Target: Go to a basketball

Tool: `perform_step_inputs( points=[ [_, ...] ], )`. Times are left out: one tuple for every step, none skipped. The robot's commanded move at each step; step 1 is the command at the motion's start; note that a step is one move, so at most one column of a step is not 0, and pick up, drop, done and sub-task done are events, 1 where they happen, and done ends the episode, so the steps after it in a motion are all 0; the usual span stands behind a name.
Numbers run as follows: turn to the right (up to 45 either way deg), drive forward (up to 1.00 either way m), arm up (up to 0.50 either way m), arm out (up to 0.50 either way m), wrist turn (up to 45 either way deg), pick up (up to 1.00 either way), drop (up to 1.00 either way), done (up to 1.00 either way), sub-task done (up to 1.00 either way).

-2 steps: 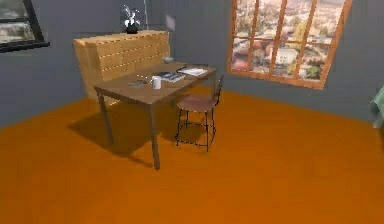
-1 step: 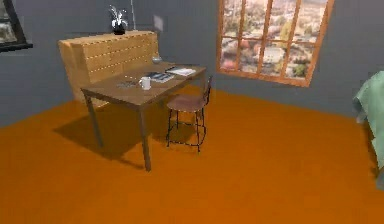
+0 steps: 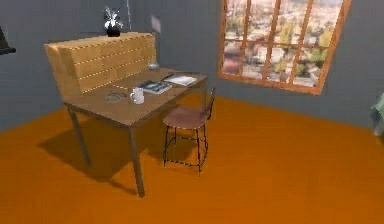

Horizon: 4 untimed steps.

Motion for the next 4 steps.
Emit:
perform_step_inputs(
  points=[
    [-45.0,0.00,0.00,0.00,0.0,0.00,0.00,0.00,0.00],
    [-12.0,0.00,0.00,0.00,0.0,0.00,0.00,0.00,0.00],
    [0.0,0.65,0.00,0.00,0.0,0.00,0.00,0.00,0.00],
    [-9.0,0.00,0.00,0.00,0.0,0.00,0.00,0.00,0.00]
  ],
)
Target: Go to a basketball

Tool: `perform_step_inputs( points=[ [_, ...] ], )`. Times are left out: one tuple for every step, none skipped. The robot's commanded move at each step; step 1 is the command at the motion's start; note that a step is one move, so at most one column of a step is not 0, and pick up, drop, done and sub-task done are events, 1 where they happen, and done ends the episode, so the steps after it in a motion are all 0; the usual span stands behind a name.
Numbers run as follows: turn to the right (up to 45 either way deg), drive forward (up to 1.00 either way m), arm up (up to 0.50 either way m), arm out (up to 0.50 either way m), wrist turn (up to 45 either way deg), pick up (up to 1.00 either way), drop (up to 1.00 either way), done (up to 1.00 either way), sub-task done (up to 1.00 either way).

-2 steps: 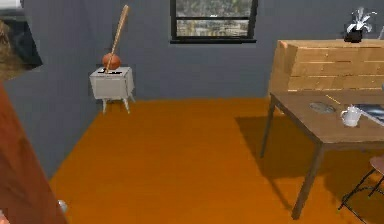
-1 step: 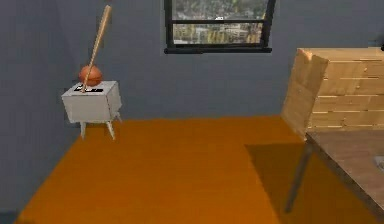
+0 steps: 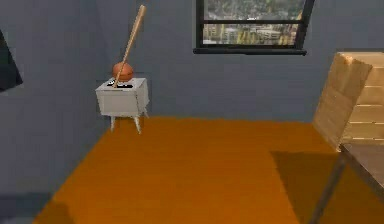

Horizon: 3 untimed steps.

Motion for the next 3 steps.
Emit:
perform_step_inputs(
  points=[
    [0.0,1.00,0.00,0.00,0.0,0.00,0.00,0.00,0.00],
    [-3.0,0.00,0.00,0.00,0.0,0.00,0.00,0.00,0.00],
    [0.0,0.85,0.00,0.00,0.0,0.00,0.00,0.00,0.00]
  ],
)
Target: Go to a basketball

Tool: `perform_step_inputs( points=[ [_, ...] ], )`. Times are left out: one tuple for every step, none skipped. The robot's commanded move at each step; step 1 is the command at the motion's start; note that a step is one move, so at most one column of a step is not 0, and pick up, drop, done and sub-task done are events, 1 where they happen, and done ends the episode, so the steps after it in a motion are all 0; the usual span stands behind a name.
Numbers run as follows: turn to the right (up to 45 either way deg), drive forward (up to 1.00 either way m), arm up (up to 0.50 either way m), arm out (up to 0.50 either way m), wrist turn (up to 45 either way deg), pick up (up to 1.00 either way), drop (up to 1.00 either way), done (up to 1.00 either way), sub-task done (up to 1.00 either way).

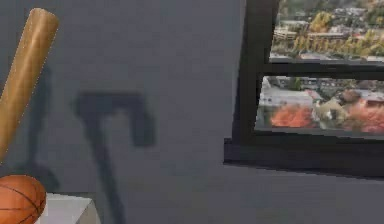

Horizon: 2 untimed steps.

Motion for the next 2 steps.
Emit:
perform_step_inputs(
  points=[
    [-45.0,0.00,0.00,0.00,0.0,0.00,0.00,0.00,0.00],
    [0.0,0.00,0.00,0.00,0.0,0.00,0.00,1.00,0.00]
  ],
)
